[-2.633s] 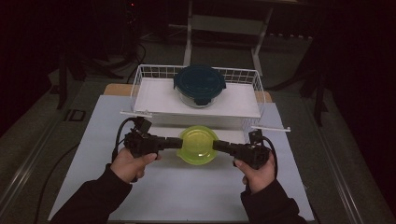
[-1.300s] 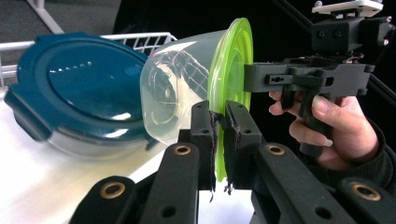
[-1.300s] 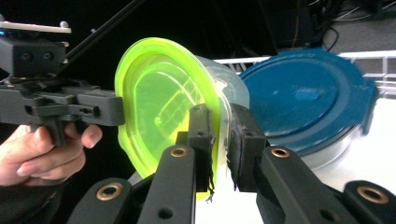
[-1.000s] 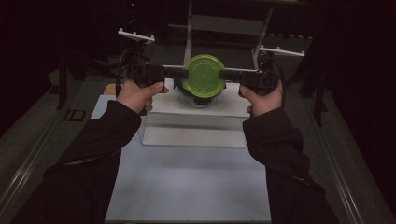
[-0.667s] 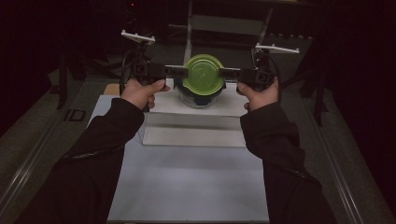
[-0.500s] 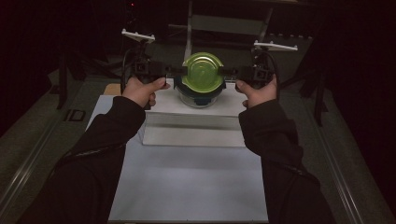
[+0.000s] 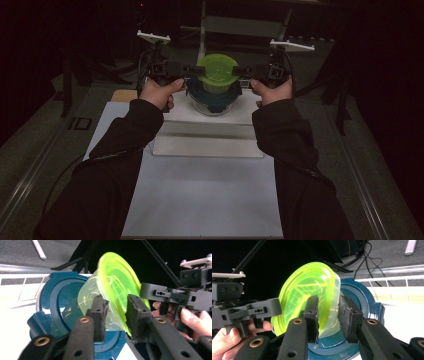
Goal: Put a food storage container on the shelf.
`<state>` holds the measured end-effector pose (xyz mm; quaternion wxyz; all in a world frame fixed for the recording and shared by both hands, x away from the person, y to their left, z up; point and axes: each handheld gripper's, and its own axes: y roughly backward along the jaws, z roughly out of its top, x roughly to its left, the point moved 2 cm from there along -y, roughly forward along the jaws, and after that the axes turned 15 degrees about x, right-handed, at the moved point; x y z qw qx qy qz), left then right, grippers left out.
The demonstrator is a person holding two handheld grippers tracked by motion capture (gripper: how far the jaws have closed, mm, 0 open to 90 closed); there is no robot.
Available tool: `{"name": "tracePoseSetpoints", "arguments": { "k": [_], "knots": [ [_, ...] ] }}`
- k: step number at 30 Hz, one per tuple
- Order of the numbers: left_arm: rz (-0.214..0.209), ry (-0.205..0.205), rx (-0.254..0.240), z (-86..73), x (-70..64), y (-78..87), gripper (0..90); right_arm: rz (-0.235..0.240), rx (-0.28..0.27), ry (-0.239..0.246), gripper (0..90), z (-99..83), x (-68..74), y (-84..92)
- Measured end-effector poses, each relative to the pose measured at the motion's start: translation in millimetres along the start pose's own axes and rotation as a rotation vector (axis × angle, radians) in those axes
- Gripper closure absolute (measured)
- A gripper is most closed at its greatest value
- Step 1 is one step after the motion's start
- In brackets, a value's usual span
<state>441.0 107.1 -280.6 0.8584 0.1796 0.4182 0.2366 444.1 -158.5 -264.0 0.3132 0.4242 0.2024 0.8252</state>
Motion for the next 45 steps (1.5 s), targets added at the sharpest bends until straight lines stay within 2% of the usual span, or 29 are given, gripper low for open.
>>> {"name": "tracePoseSetpoints", "arguments": {
  "k": [2, 3, 5, 6, 8, 9, 10, 11, 12, 13, 14, 15, 16, 17, 18, 19, 20, 21, 24, 25, 28, 29, 30, 31, 32, 38, 45],
  "knots": [
    [0.016, -0.006, -0.004, 1.1, 0.8, -0.9, 56.6, 0.0, -0.001, -0.002, 65.7, 1.2, -0.6, -1.0],
    [0.022, -0.017, -0.02, 1.5, 0.4, -0.7, 48.7, 0.0, 0.002, 0.003, 58.3, 2.2, -1.2, -2.0],
    [0.017, -0.029, -0.017, 1.4, 0.4, -0.7, 43.3, 0.005, 0.006, 0.003, 54.1, 2.7, -2.5, -2.9],
    [0.034, -0.034, -0.023, 0.8, 0.3, -0.4, 41.1, 0.003, 0.012, 0.007, 50.8, 2.8, -3.0, -3.3],
    [0.032, -0.033, -0.028, 0.2, 0.7, 0.2, 38.2, 0.003, 0.015, 0.01, 47.4, 2.5, -3.9, -3.4],
    [0.031, -0.045, -0.035, -2.0, 1.9, 2.4, 35.9, 0.007, 0.004, 0.014, 41.3, 1.5, -4.6, -1.8],
    [0.031, -0.045, -0.035, -2.0, 1.9, 2.4, 33.2, 0.007, 0.004, 0.014, 41.3, 1.5, -4.6, -1.8],
    [0.004, -0.074, -0.039, -6.4, 2.7, 4.9, 28.2, 0.018, -0.009, 0.022, 36.8, -0.2, -4.6, 0.8],
    [0.004, -0.074, -0.039, -6.4, 2.7, 4.9, 26.1, 0.018, -0.009, 0.022, 36.8, -0.2, -4.6, 0.8],
    [0.01, -0.111, -0.043, -10.8, 2.2, 6.3, 24.0, 0.021, -0.01, 0.052, 30.8, -2.6, -3.8, 3.1],
    [0.01, -0.111, -0.043, -10.8, 2.2, 6.3, 21.9, 0.021, -0.01, 0.052, 30.8, -2.6, -3.8, 3.1],
    [0.015, -0.139, -0.052, -17.1, 1.4, 7.6, 16.2, 0.02, -0.003, 0.089, 27.6, -6.1, -2.4, 4.9],
    [0.015, -0.139, -0.052, -17.1, 1.4, 7.6, 13.7, 0.02, -0.003, 0.089, 27.6, -6.1, -2.4, 4.9],
    [0.024, -0.163, -0.069, -21.8, 0.0, 10.3, 13.1, 0.02, -0.008, 0.11, 26.6, -10.5, -1.1, 7.1],
    [0.024, -0.163, -0.069, -21.8, 0.0, 10.3, 11.9, 0.02, -0.008, 0.11, 26.6, -10.5, -1.1, 7.1],
    [0.027, -0.187, -0.1, -26.4, -2.3, 15.4, 6.4, 0.003, -0.012, 0.135, 25.9, -14.8, -0.3, 9.0],
    [0.027, -0.187, -0.1, -26.4, -2.3, 15.4, 1.6, 0.003, -0.012, 0.135, 25.9, -14.8, -0.3, 9.0],
    [0.02, -0.2, -0.128, -31.2, -4.9, 21.0, 0.2, 0.016, -0.022, 0.15, 22.7, -19.4, 0.6, 10.1],
    [0.02, -0.224, -0.14, -37.3, -8.7, 25.2, 0.2, 0.018, -0.025, 0.178, 21.8, -24.5, 1.7, 11.3],
    [0.049, -0.253, -0.153, -44.6, -13.2, 27.7, 0.2, 0.025, -0.022, 0.191, 21.2, -30.1, 1.9, 11.9],
    [0.051, -0.271, -0.154, -52.4, -17.0, 28.8, 0.2, 0.026, -0.024, 0.21, 20.9, -39.3, 2.8, 13.3],
    [0.051, -0.29, -0.146, -61.3, -20.3, 28.4, 0.2, 0.02, -0.028, 0.226, 20.8, -44.1, 3.2, 14.5],
    [0.051, -0.29, -0.146, -61.3, -20.3, 28.4, 0.2, 0.02, -0.028, 0.226, 20.8, -44.1, 3.2, 14.5],
    [0.05, -0.308, -0.138, -70.9, -23.2, 26.8, 0.2, 0.017, -0.029, 0.242, 20.7, -52.2, 4.0, 16.7],
    [0.05, -0.308, -0.138, -70.9, -23.2, 26.8, 0.2, 0.017, -0.029, 0.242, 20.7, -52.2, 4.0, 16.7],
    [0.024, -0.337, -0.118, -101.8, -25.1, 20.3, 0.2, 0.026, -0.032, 0.283, 20.5, -78.1, 3.3, 19.5],
    [0.017, -0.363, -0.087, -135.8, -18.3, 8.5, 0.2, 0.055, -0.014, 0.305, 20.5, -111.6, -3.2, 8.6]
  ]
}}
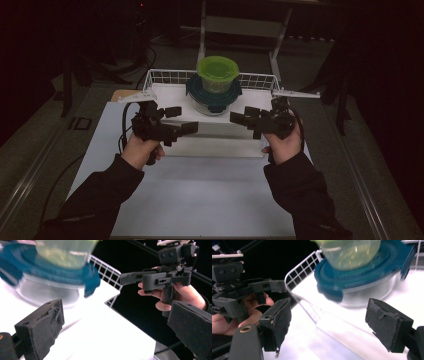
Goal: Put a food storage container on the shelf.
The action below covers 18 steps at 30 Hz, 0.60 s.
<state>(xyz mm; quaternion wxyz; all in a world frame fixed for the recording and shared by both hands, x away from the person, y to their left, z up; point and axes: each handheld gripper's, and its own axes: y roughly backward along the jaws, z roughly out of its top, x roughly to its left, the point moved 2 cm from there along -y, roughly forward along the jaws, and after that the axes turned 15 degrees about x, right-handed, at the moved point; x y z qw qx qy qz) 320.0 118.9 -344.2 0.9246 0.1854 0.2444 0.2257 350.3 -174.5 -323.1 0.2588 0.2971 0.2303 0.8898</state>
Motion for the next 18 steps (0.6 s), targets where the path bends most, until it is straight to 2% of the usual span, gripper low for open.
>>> {"name": "tracePoseSetpoints", "arguments": {
  "k": [2, 6, 9, 18],
  "knots": [
    [-0.001, -0.019, 0.01, -10.6, -1.8, -3.3, 0.3, 0.01, 0.007, 0.01, 20.5, -8.5, -0.1, -3.2],
    [0.027, -0.058, 0.048, -30.8, -6.4, -10.4, 0.2, 0.024, 0.008, 0.044, 20.5, -28.5, -1.1, -9.7],
    [0.037, -0.076, 0.067, -44.7, -10.2, -15.2, 0.3, 0.016, 0.009, 0.069, 20.4, -42.1, -2.1, -12.1],
    [0.038, -0.117, 0.118, -73.5, -18.2, -27.6, 0.3, 0.024, 0.029, 0.05, 20.5, -81.4, -11.3, -26.3]
  ]
}}
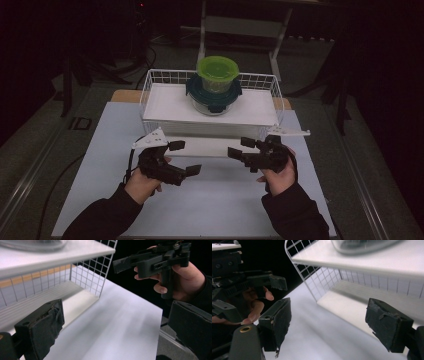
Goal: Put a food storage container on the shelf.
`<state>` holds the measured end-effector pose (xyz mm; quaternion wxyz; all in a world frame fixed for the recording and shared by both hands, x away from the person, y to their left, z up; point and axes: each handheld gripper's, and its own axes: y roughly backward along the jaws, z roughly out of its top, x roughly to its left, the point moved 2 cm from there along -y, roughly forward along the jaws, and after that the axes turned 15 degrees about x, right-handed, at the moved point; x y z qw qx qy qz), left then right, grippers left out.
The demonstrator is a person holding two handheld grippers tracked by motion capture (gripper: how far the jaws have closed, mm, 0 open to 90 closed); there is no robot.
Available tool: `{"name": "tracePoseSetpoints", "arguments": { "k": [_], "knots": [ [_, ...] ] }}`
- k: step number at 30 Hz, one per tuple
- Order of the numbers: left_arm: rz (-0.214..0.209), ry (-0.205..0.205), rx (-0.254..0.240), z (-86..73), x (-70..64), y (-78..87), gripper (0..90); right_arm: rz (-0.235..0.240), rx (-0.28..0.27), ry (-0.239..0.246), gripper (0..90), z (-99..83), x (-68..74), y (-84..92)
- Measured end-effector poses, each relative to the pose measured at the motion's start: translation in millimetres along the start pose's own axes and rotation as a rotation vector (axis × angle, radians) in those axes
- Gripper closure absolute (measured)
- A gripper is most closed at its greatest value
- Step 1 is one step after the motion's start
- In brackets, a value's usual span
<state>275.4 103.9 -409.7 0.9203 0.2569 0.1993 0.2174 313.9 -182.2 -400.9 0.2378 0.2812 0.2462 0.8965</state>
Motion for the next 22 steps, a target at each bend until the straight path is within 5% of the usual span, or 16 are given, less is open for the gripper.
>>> {"name": "tracePoseSetpoints", "arguments": {
  "k": [14, 22],
  "knots": [
    [0.011, -0.014, 0.085, -32.5, -0.7, -29.9, 0.3, -0.042, 0.059, -0.027, 20.6, -41.4, -18.4, -19.4],
    [0.002, -0.016, 0.091, -41.4, -1.2, -37.6, 0.3, -0.049, 0.061, -0.051, 20.6, -53.6, -25.6, -23.2]
  ]
}}
